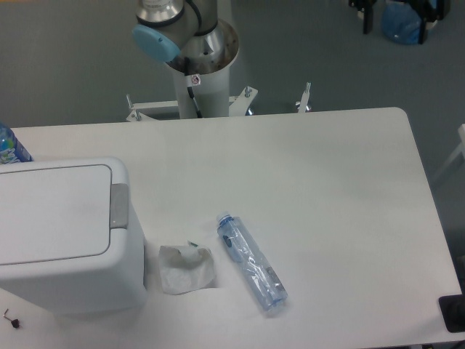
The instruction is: Open the trash can
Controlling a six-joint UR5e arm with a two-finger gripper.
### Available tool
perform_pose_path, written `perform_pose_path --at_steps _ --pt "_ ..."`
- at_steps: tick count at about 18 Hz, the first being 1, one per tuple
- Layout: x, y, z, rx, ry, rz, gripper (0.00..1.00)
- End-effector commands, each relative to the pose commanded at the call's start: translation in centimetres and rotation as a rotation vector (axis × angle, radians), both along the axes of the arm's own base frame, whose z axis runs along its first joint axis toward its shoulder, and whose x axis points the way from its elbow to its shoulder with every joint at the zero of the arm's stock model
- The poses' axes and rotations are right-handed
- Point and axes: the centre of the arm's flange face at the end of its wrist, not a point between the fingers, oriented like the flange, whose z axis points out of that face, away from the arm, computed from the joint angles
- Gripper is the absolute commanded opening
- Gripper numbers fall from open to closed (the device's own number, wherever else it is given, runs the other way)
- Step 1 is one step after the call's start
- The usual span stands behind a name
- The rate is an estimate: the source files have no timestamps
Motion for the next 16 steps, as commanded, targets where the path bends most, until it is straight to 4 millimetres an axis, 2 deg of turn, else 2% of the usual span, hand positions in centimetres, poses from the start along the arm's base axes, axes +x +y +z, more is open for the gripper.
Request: perform_pose_path --at_steps 9,12,14,16 --pt "0.3 0.8 -0.2 0.061 -0.014 -0.007 1.0" --pt "0.7 1.1 -0.1 0.09 -0.036 0.075 1.0" --pt "1.1 1.9 0.0 0.122 -0.06 0.146 1.0" --pt "1.9 3.5 -0.1 0.14 -0.082 0.178 1.0"
